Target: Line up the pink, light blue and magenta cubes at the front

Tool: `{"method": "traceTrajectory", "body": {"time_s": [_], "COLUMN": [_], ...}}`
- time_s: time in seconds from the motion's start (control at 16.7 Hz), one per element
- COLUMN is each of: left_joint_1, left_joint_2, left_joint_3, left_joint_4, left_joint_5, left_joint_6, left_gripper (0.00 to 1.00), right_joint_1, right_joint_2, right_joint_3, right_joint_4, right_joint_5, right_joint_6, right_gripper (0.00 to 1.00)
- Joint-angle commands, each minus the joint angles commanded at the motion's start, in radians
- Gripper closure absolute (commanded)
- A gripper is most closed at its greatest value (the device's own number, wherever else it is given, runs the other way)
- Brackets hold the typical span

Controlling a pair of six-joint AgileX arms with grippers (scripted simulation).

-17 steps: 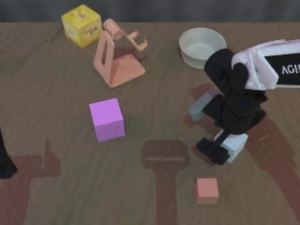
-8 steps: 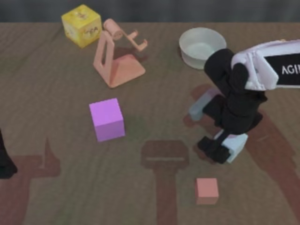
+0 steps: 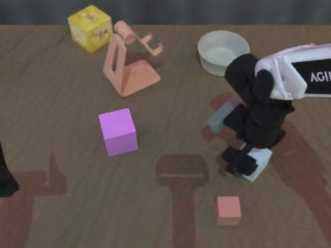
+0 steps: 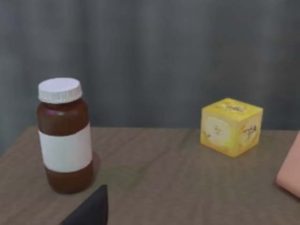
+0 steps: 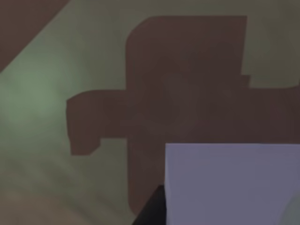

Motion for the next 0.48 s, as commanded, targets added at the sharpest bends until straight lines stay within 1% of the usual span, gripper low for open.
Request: {"method": "traceTrajectory", "body": {"time_s": [0.36,0.42,0.48], "left_joint_1": [0.0,0.0,0.0], "left_joint_2": [0.0,0.0,0.0], "left_joint_3": [0.0,0.0,0.0], "left_joint_4": [0.0,0.0,0.0], "left_joint_5": [0.0,0.0,0.0], "left_joint_6": [0.0,0.0,0.0], "left_gripper": [0.0,0.0,0.0], "right_joint_1": [0.0,-0.001,0.0], "right_joint_2": [0.0,-0.027,-0.028], "right_joint_3": [0.0,0.007,0.01], "right_joint_4": [0.0,-0.014,-0.017], "right_joint_5": [0.0,-0.008,-0.008], "right_joint_6": [0.0,0.006,0.005], "right_gripper": [1.0,1.0,1.0]}}
